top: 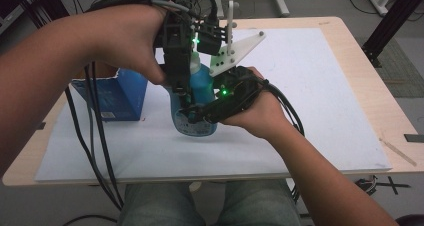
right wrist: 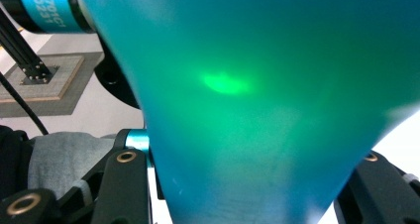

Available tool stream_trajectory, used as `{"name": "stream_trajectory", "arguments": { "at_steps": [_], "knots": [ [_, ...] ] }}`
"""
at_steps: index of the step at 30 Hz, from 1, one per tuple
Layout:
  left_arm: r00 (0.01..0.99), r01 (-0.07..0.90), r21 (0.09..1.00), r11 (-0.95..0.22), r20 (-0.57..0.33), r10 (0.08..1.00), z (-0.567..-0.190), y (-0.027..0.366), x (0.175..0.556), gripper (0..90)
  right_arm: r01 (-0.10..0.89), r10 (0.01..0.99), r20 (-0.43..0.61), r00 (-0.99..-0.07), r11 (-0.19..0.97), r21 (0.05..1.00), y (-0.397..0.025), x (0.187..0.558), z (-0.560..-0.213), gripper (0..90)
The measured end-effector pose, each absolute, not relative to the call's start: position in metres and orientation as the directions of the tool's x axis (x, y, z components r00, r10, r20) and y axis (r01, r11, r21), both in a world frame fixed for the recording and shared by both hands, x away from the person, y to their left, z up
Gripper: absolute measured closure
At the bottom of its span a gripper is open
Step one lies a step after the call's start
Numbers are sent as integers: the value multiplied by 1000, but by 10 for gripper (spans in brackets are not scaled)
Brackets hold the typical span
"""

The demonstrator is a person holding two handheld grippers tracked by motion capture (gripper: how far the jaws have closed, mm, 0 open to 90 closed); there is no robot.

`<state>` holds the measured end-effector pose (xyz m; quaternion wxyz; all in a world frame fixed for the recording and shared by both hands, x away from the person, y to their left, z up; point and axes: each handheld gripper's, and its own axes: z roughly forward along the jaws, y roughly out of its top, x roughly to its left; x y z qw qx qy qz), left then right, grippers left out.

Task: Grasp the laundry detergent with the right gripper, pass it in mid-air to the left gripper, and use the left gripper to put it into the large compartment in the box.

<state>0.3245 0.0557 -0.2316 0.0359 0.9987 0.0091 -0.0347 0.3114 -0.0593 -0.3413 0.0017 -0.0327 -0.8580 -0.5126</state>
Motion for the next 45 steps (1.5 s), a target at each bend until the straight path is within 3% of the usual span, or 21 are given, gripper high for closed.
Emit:
{"name": "stream_trajectory", "arguments": {
  "at_steps": [22, 26, 32, 38, 42, 45],
  "knots": [
    [997, 23, 80, -996, -77, 17, -228, 54, 324, 376, 69, 29, 63, -998, 438, 896, -65, 314, -343, 445],
    [997, 21, 79, -997, -75, 15, -229, 53, 324, 376, 101, 26, 100, -995, 435, 895, -68, 315, -342, 332],
    [997, 28, 69, -997, -77, 22, -230, 54, 325, 375, 122, 29, 122, -992, 455, 882, -74, 317, -342, 231],
    [996, 36, 56, -998, -83, 31, -230, 56, 326, 375, 119, 20, 124, -992, 467, 876, -82, 317, -342, 219],
    [996, 48, 54, -997, -84, 43, -229, 57, 327, 375, 120, 51, 109, -993, 491, 863, -88, 316, -340, 129],
    [995, 55, 53, -997, -83, 51, -229, 59, 327, 375, 119, 71, 96, -993, 502, 857, -96, 317, -338, 121]
  ]
}}
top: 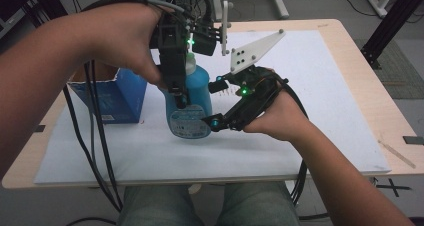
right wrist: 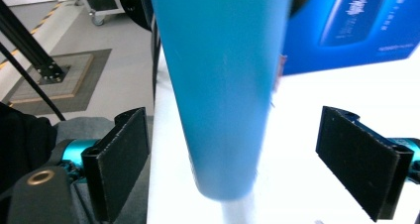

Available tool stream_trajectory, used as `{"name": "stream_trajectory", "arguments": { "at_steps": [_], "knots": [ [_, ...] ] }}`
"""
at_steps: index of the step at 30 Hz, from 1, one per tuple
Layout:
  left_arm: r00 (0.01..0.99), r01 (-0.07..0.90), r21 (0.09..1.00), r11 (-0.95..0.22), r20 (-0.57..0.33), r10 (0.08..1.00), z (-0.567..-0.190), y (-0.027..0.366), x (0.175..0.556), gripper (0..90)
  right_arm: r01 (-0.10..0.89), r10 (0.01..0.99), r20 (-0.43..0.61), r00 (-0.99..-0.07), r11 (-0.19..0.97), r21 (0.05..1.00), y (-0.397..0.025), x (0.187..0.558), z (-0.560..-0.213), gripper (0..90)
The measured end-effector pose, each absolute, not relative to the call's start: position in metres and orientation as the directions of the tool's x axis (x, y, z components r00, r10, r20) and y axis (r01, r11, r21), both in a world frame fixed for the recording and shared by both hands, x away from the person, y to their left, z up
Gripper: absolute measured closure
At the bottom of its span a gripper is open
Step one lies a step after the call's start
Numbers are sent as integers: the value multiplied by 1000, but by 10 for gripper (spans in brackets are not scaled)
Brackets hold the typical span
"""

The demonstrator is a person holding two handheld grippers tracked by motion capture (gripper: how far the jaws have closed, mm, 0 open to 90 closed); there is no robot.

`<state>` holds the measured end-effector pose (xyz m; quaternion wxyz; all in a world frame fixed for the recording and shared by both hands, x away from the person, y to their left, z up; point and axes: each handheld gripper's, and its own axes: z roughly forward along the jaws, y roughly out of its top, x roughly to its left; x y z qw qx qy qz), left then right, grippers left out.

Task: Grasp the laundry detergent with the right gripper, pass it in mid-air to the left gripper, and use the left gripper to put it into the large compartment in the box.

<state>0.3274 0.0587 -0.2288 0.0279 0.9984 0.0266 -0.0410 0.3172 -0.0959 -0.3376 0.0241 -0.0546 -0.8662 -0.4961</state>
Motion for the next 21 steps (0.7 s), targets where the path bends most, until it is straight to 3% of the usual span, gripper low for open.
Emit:
{"name": "stream_trajectory", "arguments": {
  "at_steps": [2, 4, 12, 21],
  "knots": [
    [995, 55, 46, -997, -83, 51, -228, 59, 328, 375, 118, 81, 89, -993, 506, 854, -100, 318, -336, 111],
    [995, 59, 46, -997, -82, 55, -227, 60, 329, 375, 120, 104, 76, -992, 518, 847, -105, 319, -334, 32],
    [993, 82, 44, -996, -84, 78, -224, 64, 332, 375, 109, 145, 27, -989, 594, 797, -121, 325, -321, 6],
    [984, 152, 38, -988, -98, 148, -207, 71, 339, 374, 39, 85, -54, -995, 820, 571, -137, 339, -307, 5]
  ]
}}
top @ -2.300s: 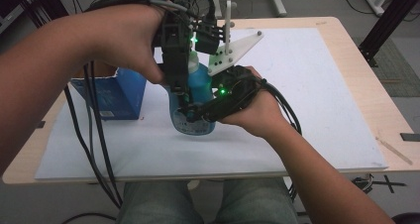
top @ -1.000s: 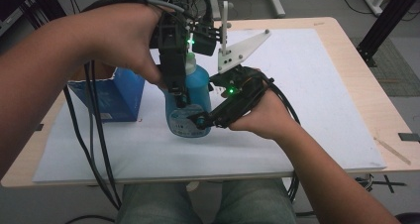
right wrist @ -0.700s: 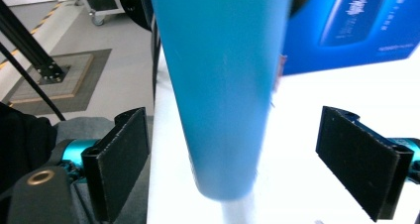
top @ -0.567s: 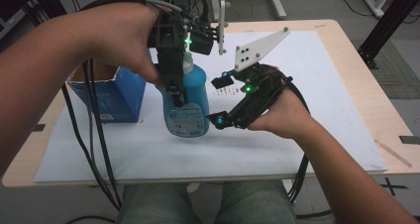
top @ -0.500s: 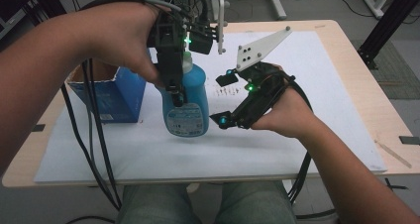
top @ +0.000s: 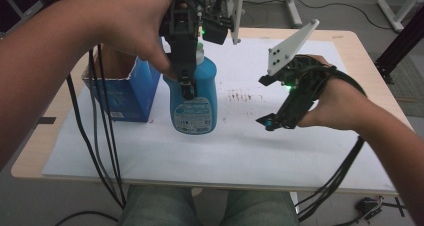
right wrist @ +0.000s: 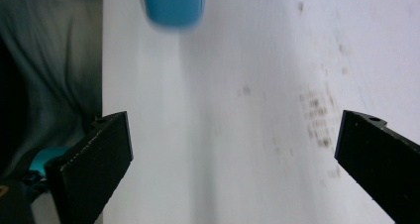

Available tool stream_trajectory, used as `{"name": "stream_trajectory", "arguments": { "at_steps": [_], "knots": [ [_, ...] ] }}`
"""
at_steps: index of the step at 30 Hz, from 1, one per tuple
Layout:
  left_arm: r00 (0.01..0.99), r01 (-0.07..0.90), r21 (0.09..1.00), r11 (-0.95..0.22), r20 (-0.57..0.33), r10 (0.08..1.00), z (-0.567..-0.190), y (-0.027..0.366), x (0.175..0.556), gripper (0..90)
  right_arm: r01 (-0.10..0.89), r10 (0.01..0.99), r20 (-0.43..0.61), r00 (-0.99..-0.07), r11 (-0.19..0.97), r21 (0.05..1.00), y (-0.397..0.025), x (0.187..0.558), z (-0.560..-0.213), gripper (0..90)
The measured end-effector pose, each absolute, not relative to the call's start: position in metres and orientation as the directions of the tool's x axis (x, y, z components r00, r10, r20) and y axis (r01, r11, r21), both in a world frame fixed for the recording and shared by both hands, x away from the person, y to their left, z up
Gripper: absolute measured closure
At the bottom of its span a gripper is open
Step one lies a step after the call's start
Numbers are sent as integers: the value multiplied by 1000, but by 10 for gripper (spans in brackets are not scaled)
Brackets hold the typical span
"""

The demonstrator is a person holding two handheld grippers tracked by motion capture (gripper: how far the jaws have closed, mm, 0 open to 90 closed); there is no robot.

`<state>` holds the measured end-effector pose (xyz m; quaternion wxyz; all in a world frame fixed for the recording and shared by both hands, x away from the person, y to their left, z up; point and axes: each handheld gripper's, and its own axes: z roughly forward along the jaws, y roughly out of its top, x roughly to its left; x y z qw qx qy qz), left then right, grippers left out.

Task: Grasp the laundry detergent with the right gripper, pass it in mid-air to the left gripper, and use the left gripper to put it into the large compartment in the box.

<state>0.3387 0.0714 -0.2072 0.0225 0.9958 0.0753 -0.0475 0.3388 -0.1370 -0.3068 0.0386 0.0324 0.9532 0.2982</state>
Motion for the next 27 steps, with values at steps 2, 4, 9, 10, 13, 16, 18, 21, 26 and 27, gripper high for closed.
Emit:
{"name": "stream_trajectory", "arguments": {
  "at_steps": [2, 4, 9, 10, 13, 16, 18, 21, 26, 27],
  "knots": [
    [978, 186, 41, -982, -102, 181, -200, 74, 341, 374, 17, 64, -73, -995, 854, 521, -141, 341, -304, 5],
    [973, 214, 47, -976, -103, 208, -193, 78, 345, 374, 21, 59, -67, -996, 883, 469, -146, 342, -299, 5],
    [943, 323, 67, -944, -108, 315, -173, 88, 355, 373, 13, 45, -71, -996, 916, 402, -156, 345, -291, 5],
    [934, 349, 72, -934, -112, 340, -169, 91, 357, 373, 8, 39, -71, -997, 920, 392, -158, 345, -289, 5],
    [904, 421, 81, -903, -121, 411, -156, 100, 365, 373, 7, 33, -67, -997, 935, 356, -162, 348, -287, 6],
    [868, 493, 93, -865, -116, 482, -143, 111, 371, 373, 5, 29, -69, -997, 945, 328, -166, 350, -285, 6],
    [842, 538, 97, -837, -112, 528, -133, 121, 375, 373, 6, 30, -69, -997, 946, 323, -168, 351, -284, 6],
    [795, 607, 106, -788, -96, 600, -119, 136, 380, 373, 7, 27, -60, -998, 947, 322, -171, 352, -284, 6],
    [695, 718, 105, -688, -56, 716, -99, 166, 383, 373, 4, 23, -57, -998, 948, 317, -171, 353, -285, 6],
    [674, 737, 105, -667, -47, 737, -95, 172, 383, 373, 4, 23, -57, -998, 949, 315, -170, 353, -285, 6]
  ]
}}
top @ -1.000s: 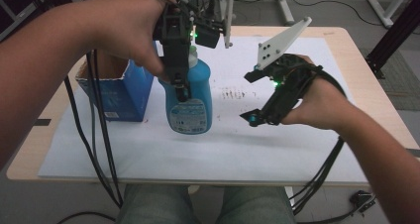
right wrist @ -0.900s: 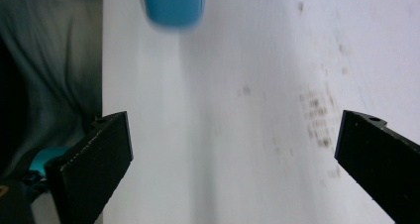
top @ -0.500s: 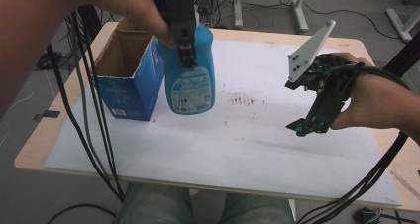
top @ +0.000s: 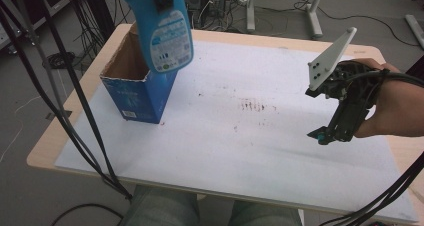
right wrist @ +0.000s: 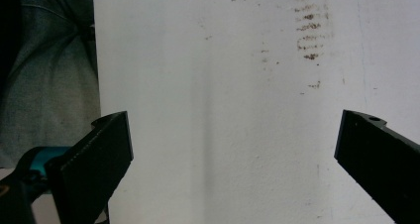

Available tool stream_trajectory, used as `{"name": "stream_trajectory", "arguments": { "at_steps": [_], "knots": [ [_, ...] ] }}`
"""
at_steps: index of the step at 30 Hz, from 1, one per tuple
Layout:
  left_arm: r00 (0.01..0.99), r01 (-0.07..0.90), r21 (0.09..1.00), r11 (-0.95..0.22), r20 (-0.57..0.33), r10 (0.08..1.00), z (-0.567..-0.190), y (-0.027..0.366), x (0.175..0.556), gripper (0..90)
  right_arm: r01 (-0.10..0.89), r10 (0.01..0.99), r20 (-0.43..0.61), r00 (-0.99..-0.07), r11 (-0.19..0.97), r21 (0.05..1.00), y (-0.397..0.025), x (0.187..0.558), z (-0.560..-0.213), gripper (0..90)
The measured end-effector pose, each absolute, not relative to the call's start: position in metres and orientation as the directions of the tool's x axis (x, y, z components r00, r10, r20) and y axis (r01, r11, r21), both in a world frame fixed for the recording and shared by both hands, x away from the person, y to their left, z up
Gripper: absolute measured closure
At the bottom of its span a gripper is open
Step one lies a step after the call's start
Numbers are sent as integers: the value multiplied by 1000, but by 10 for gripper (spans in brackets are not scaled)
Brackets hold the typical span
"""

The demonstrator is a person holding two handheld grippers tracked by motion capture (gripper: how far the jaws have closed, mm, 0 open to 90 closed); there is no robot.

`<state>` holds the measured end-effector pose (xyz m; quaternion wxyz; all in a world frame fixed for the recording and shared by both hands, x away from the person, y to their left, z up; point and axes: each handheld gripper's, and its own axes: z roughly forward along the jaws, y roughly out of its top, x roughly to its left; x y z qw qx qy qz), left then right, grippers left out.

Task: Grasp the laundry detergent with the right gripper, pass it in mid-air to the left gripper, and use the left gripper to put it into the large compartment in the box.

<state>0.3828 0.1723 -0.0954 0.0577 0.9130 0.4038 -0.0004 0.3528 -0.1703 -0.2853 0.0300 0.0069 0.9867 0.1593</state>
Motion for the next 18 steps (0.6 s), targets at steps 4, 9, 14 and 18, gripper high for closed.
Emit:
{"name": "stream_trajectory", "arguments": {
  "at_steps": [4, 9, 14, 18],
  "knots": [
    [570, 819, 101, -564, -44, 820, -88, 197, 385, 373, 0, 19, -58, -998, 950, 314, -169, 352, -285, 6],
    [421, 905, 88, -417, -38, 906, -90, 226, 390, 373, -1, 19, -63, -998, 950, 313, -167, 351, -285, 6],
    [340, 938, 73, -339, -5, 940, -99, 242, 398, 373, 3, 25, -68, -997, 951, 310, -167, 349, -284, 6],
    [313, 948, 67, -311, -27, 949, -111, 249, 405, 374, 6, 29, -69, -997, 951, 310, -167, 348, -284, 6]
  ]
}}
